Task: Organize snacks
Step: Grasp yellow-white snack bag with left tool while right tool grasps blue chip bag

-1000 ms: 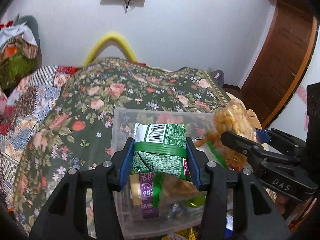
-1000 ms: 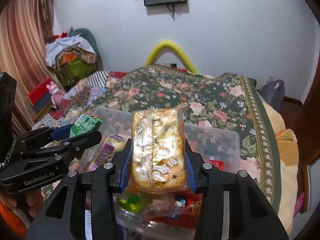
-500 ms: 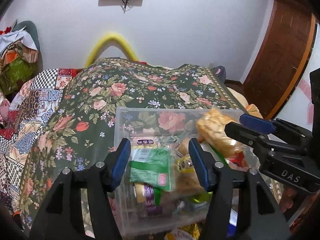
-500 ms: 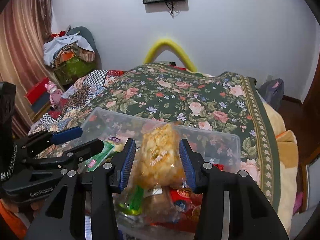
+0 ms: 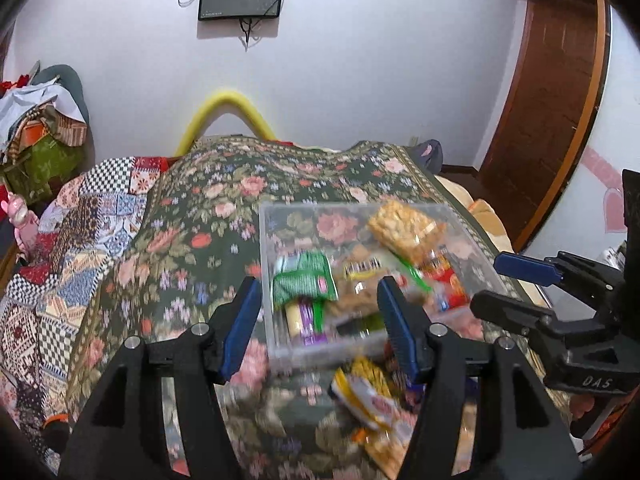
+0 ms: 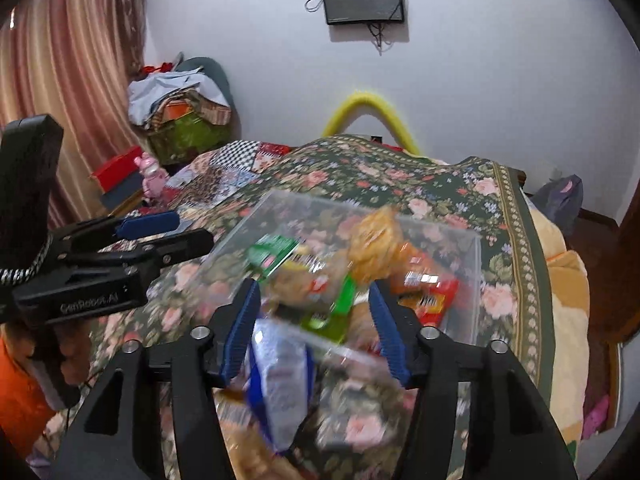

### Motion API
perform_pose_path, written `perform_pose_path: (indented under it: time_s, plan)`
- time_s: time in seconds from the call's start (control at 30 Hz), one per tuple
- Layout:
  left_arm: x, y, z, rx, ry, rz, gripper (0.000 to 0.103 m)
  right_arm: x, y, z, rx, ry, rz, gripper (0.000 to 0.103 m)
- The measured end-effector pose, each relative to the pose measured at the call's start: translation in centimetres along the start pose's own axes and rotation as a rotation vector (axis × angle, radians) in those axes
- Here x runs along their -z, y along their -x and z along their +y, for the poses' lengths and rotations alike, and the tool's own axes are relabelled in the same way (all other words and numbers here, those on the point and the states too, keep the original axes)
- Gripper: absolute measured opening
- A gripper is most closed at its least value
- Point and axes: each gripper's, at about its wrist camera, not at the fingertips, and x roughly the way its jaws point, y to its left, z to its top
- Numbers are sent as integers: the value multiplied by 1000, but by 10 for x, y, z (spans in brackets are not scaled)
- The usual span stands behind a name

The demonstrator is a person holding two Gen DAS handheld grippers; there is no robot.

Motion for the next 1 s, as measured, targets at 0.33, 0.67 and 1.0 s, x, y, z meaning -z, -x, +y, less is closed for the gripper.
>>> perform_pose_path:
  time_s: [0.33,0.67,1.0]
  plan:
    - [56,-3,-3,10,-14,108,60,41,-34,9,-35,5,132,58]
    - [73,-20,-4,52,26,162,60,48,-64,3,-57,-35,189,50]
    - [83,-62,-14,45,15,215,60,56,-37,-5,-35,-47,126,38]
